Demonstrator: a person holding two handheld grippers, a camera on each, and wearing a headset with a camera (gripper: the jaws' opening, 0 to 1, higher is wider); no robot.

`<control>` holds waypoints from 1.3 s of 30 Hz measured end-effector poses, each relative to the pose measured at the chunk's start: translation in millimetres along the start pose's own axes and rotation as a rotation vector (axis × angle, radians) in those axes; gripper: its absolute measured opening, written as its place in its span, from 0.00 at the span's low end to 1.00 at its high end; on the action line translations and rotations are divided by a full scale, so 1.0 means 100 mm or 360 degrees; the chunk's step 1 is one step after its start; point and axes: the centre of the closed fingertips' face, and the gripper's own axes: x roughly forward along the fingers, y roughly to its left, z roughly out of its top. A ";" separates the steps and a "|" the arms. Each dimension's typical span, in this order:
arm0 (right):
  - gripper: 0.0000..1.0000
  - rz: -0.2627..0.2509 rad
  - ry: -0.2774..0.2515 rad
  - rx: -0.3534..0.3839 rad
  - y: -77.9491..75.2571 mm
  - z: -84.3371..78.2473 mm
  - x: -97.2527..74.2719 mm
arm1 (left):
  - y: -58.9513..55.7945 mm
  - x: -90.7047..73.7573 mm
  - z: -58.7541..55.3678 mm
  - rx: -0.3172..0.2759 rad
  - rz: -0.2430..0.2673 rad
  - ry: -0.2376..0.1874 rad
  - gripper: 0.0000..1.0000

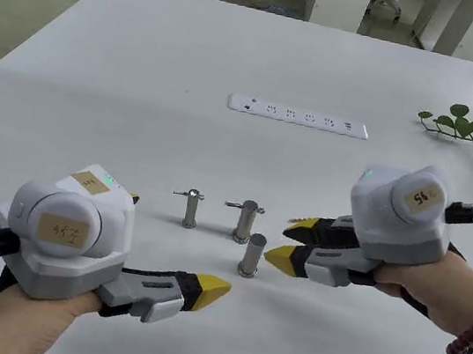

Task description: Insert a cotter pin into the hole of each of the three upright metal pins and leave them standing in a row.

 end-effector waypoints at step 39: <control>0.17 -0.0140 0.0332 -0.0045 -1.03 -0.40 0.20 | 0.03 0.02 -0.02 -0.0010 -0.0004 -0.0001 0.86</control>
